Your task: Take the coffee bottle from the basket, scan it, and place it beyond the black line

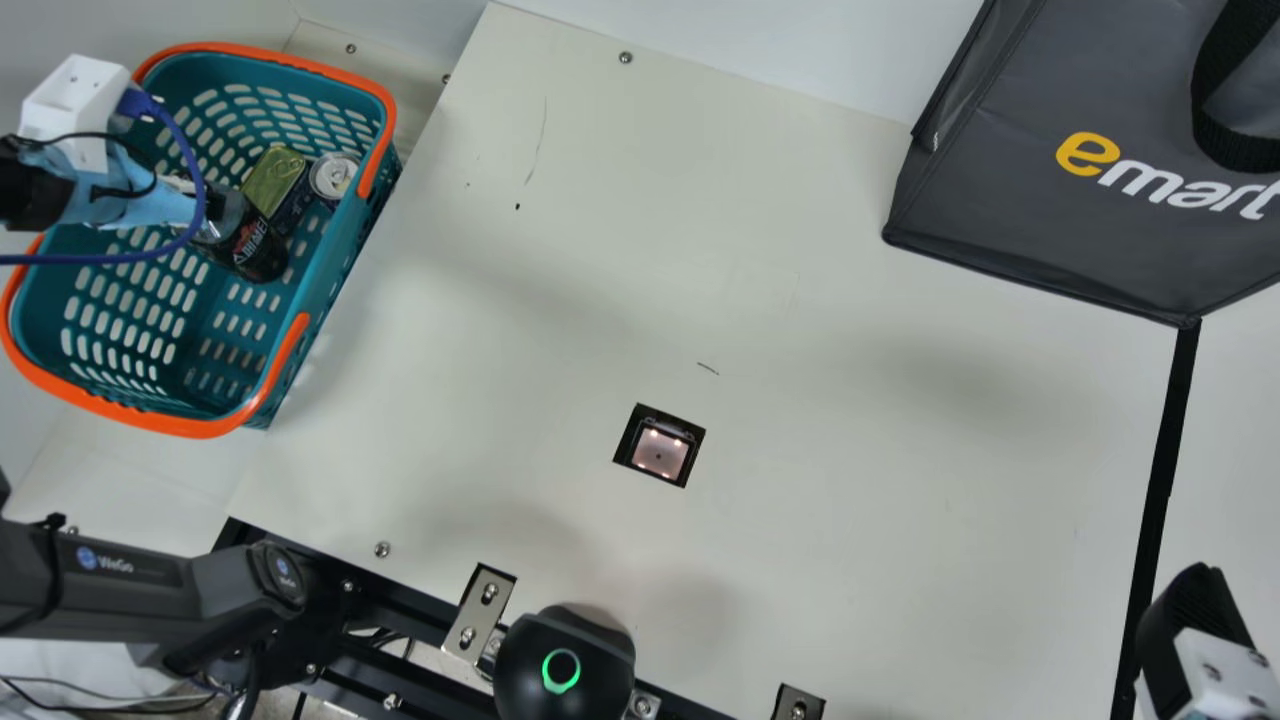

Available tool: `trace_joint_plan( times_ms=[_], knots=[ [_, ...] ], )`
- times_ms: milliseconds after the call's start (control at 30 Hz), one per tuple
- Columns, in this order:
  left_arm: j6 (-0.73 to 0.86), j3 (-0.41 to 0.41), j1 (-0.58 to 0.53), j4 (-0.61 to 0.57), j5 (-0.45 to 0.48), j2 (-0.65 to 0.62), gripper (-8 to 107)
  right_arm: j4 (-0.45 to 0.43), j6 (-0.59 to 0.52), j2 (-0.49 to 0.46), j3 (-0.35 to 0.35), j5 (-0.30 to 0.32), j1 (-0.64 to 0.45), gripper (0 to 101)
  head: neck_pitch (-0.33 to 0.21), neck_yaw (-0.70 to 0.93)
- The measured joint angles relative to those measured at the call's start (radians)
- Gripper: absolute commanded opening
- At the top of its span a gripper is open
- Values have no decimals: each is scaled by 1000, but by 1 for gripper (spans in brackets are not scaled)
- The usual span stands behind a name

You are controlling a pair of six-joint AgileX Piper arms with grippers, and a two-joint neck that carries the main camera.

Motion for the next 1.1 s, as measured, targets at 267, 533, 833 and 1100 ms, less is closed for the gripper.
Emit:
trace_joint_plan(
  times_ms=[267,533,833,1100],
  knots=[
    [60,-45,25,-36,68,-32,10,0,0,0,0,0,0,91,0,0],
    [93,-103,42,-60,137,-61,10,0,0,0,0,0,0,91,0,0],
    [83,-137,40,-75,179,-118,10,0,0,0,0,0,0,91,0,0],
    [49,-151,22,-82,210,-179,10,0,0,0,0,0,0,91,0,0]
  ],
)
